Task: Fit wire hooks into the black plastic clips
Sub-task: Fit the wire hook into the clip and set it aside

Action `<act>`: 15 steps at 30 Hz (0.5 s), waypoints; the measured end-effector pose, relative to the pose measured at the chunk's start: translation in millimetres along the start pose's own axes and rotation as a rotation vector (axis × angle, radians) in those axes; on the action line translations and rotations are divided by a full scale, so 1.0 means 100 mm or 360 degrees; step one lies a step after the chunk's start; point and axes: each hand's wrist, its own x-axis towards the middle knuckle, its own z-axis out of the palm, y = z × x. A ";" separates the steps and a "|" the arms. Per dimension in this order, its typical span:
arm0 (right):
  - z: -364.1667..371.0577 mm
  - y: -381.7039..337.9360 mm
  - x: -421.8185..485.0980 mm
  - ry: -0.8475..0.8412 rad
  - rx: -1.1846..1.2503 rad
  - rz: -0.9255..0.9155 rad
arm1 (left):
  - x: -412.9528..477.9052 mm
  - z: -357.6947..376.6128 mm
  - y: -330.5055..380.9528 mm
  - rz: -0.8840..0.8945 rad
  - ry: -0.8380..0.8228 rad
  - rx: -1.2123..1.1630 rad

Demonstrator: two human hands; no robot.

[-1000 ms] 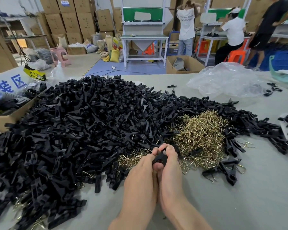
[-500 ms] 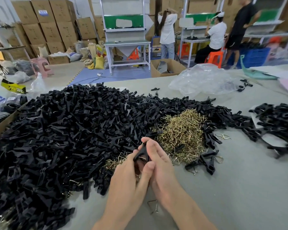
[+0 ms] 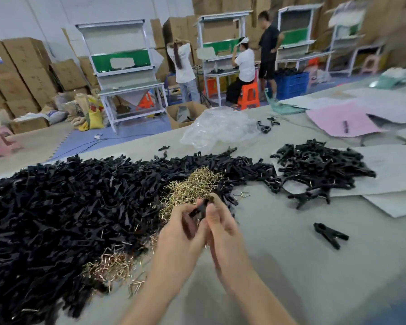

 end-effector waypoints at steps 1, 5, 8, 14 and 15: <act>-0.13 -0.12 0.03 0.0045 0.0066 -0.0013 | 0.18 0.22 0.21 -0.0005 -0.0026 -0.0059; -0.56 -0.62 0.13 0.0311 0.0321 -0.0153 | 1.04 1.07 1.12 0.0033 -0.0196 -0.0375; -0.75 -0.85 0.14 0.0438 0.0296 -0.0141 | 1.29 1.41 1.55 -0.0031 -0.0312 -0.0505; -0.65 -0.71 0.07 0.0281 0.0037 0.0041 | 0.71 1.16 0.88 0.0201 -0.0192 -0.0209; -0.56 -0.60 0.05 0.0217 -0.0071 0.0140 | 0.60 0.99 0.67 0.0187 -0.0146 -0.0144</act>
